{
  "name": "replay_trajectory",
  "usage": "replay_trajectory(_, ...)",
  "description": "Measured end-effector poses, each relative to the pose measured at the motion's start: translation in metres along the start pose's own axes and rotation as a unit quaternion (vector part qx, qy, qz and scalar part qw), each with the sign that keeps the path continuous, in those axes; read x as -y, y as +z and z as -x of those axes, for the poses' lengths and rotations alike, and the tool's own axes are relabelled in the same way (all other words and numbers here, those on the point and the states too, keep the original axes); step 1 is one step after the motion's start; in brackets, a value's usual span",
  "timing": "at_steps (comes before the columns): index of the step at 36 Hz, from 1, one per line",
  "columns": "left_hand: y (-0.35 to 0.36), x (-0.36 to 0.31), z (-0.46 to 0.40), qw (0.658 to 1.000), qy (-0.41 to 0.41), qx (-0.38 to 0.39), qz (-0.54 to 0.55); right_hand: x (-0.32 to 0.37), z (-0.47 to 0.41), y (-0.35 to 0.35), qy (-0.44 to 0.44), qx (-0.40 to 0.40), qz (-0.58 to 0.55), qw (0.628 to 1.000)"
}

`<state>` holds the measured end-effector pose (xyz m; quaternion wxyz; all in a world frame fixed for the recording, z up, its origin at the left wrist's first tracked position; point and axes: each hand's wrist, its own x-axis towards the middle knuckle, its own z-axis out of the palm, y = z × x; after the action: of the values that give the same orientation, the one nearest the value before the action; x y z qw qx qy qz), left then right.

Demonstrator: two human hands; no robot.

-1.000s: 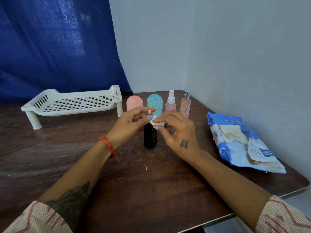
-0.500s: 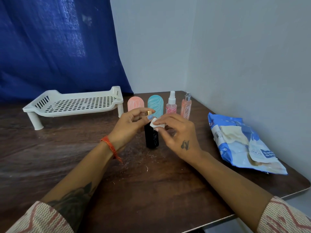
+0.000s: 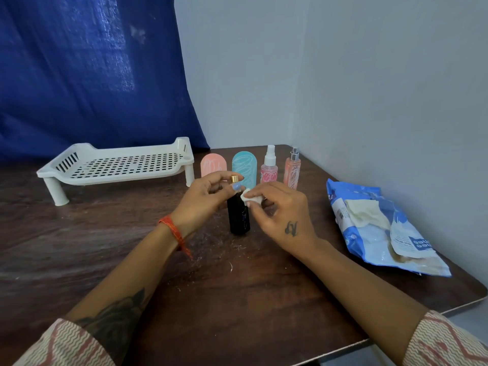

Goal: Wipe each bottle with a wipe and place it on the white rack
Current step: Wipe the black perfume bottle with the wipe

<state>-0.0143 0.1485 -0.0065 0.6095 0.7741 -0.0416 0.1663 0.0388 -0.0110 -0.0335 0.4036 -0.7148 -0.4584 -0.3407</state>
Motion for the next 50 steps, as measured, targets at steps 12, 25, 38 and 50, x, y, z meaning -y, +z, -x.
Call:
replay_trajectory(12,-0.0002,0.0,0.0004,1.0,0.008,-0.001,-0.013,-0.0007,0.0014,0.0007,-0.003,0.016,-0.021,1.0)
replay_trajectory(25,-0.0008,0.0008,-0.0005,1.0,0.012,0.003,-0.013,0.0012,0.0002,-0.0006,-0.018,0.023,-0.023,0.999)
replay_trajectory(38,-0.0019,0.0016,0.0002,1.0,0.0,0.003,-0.023,0.0021,-0.0004,-0.001,-0.012,0.031,-0.016,0.999)
replay_trajectory(50,-0.003,0.0015,0.0001,1.0,-0.009,0.003,-0.028,0.0007,0.0004,-0.0006,0.008,0.025,-0.01,1.0)
